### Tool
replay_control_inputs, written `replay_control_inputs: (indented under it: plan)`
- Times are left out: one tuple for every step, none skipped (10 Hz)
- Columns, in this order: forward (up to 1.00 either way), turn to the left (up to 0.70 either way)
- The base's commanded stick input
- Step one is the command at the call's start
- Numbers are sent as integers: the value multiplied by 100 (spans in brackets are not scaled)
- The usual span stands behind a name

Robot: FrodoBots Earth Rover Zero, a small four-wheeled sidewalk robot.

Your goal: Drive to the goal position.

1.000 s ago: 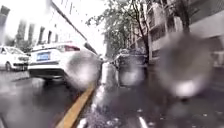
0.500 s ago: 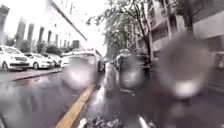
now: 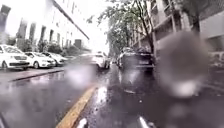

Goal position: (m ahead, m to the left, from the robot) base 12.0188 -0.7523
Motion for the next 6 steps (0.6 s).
replay_control_inputs:
  plan:
    - [70, 0]
    - [70, 0]
    - [70, 0]
    - [70, 0]
    - [70, 0]
    - [70, 0]
